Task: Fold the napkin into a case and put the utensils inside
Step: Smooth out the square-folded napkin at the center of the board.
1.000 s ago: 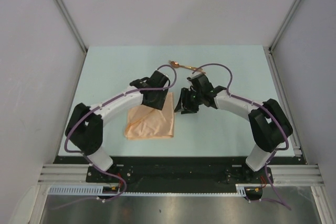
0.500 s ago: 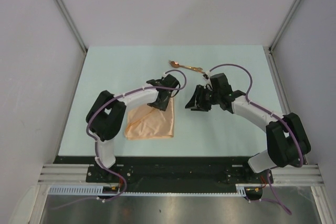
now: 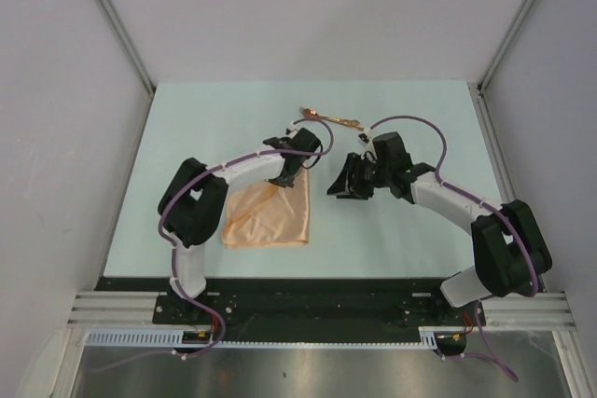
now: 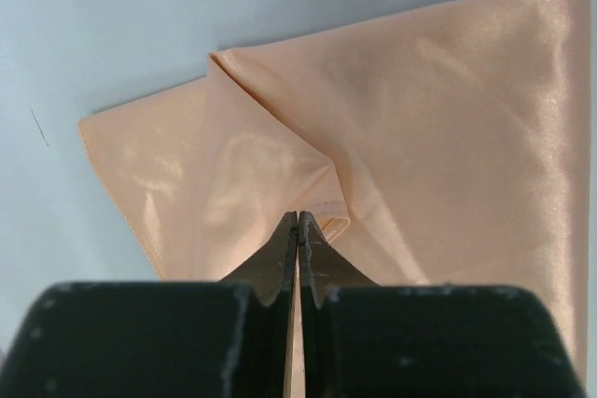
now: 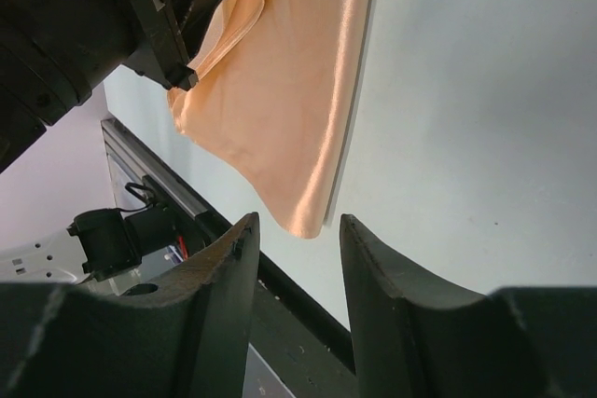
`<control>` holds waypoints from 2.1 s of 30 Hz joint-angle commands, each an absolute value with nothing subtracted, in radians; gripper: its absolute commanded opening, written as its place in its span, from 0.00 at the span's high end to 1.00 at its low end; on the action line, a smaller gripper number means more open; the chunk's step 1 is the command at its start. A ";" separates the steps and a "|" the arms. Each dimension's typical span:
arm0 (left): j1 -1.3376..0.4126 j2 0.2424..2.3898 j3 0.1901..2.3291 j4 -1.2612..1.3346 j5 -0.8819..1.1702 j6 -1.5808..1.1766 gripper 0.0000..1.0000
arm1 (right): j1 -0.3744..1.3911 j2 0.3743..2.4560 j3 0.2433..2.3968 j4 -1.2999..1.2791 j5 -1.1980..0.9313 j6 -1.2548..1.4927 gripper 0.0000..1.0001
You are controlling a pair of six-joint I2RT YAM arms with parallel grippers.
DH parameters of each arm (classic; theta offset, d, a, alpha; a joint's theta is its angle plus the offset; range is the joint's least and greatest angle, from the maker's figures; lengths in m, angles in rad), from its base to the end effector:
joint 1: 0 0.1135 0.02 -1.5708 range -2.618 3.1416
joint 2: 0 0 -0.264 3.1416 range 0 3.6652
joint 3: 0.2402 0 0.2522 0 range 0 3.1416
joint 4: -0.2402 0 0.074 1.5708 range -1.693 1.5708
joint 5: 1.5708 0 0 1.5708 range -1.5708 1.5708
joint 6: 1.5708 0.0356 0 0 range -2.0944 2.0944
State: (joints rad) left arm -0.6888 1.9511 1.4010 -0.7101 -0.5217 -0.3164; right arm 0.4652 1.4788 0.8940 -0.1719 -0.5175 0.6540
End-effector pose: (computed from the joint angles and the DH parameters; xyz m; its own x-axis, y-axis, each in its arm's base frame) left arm 0.3125 -0.2343 0.1819 -0.8335 0.3368 -0.4381 0.1833 0.9164 0.3559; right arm 0.2686 0.1545 0.2191 -0.9197 0.1299 -0.3705 -0.1913 0.6757 0.7119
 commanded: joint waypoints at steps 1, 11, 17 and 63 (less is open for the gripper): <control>-0.663 1.930 1.442 -0.716 -0.543 -0.304 1.00 | 0.488 1.500 0.911 -0.115 -0.541 0.663 0.56; -0.595 1.830 1.402 -0.692 -0.379 -0.230 0.65 | 0.552 1.549 0.933 -0.092 -0.534 0.678 0.56; -0.629 1.784 1.327 -0.624 -0.321 -0.206 0.44 | 0.554 1.551 0.930 -0.084 -0.534 0.683 0.56; -0.319 1.786 1.457 -0.865 -0.720 -0.300 0.33 | 0.667 1.693 1.017 -0.119 -0.503 0.655 0.56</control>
State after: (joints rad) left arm -0.3214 1.9118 1.4269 -0.8101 -0.6762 -0.2386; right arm 0.6392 1.6756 0.9409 -0.0673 -0.5400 0.6975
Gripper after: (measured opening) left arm 0.618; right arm 0.430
